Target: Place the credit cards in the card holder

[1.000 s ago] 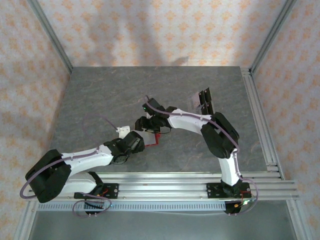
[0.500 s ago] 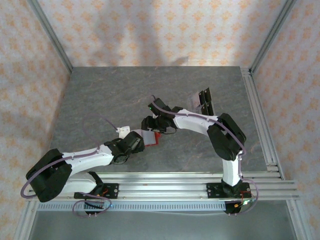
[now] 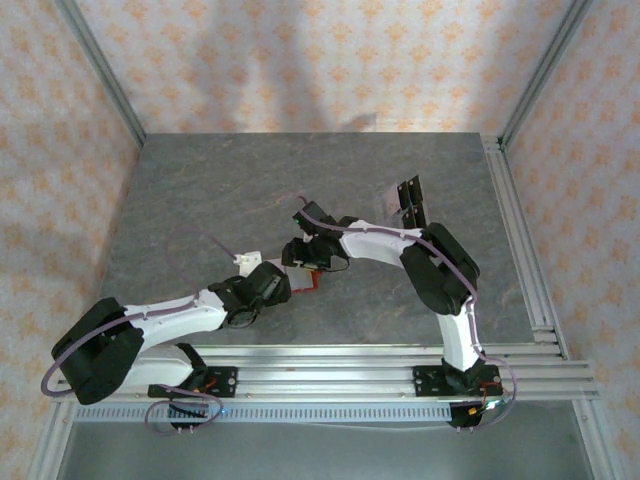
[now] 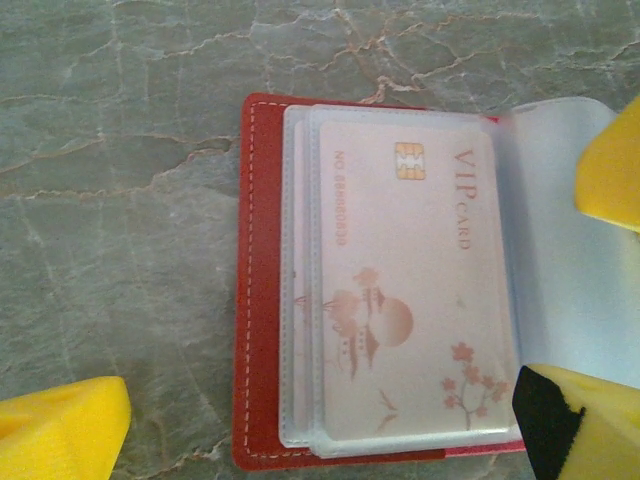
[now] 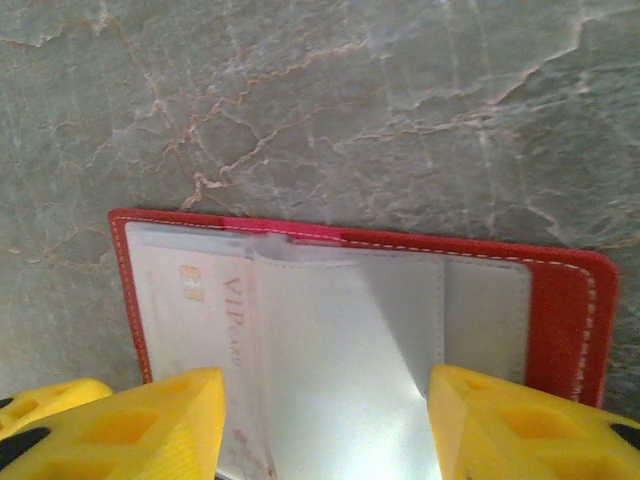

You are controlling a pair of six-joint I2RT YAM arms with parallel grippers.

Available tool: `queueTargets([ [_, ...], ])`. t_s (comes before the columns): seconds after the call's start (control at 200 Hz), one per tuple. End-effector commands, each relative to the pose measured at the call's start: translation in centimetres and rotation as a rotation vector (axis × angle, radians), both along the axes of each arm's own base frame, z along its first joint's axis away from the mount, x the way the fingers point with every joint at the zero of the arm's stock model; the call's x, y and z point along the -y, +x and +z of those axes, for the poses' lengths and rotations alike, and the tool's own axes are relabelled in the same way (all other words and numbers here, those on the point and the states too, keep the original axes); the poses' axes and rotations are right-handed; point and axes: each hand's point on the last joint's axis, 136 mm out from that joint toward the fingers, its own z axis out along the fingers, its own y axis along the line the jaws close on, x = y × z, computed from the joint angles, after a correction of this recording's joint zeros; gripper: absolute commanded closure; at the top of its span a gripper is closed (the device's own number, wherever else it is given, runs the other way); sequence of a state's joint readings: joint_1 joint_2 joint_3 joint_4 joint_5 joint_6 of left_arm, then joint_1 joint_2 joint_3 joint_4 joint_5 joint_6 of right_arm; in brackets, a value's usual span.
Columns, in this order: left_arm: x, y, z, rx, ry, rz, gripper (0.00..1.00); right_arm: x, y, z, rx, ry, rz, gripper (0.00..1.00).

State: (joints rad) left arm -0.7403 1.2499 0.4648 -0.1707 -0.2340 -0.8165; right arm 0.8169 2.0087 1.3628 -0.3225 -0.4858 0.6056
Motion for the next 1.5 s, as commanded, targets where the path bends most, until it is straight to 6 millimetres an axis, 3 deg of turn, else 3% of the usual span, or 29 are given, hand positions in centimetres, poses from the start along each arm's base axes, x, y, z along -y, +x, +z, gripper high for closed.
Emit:
queueTargets([
  [0.0, 1.5, 0.8, 1.5, 0.05, -0.044, -0.035, 0.0, -1.6, -0.2, 0.4, 0.002, 0.029, 0.024, 0.44],
  [0.576, 2.1, 1.3, 1.9, 0.077, -0.062, -0.039, 0.0, -3.4, -0.7, 1.2, -0.004, 0.066, 0.047, 0.44],
  [0.781, 2.3, 1.5, 3.6, 0.129, -0.088, -0.044, 0.0, -3.9, -0.8, 1.8, -0.006, 0.088, 0.05, 0.44],
  [1.006, 1.2, 0.9, 5.2, 0.171, -0.1, -0.014, 0.0, -5.1, -0.8, 2.5, -0.011, 0.12, 0.058, 0.44],
  [1.306, -2.1, 0.0, 8.2, 0.252, -0.098, 0.103, 0.0, -7.3, -1.5, 2.2, -0.033, 0.133, 0.086, 0.44],
  [1.496, -2.7, -0.2, 8.7, 0.268, -0.106, 0.126, 0.0, -9.3, -2.1, 1.8, -0.056, 0.151, 0.111, 0.44],
])
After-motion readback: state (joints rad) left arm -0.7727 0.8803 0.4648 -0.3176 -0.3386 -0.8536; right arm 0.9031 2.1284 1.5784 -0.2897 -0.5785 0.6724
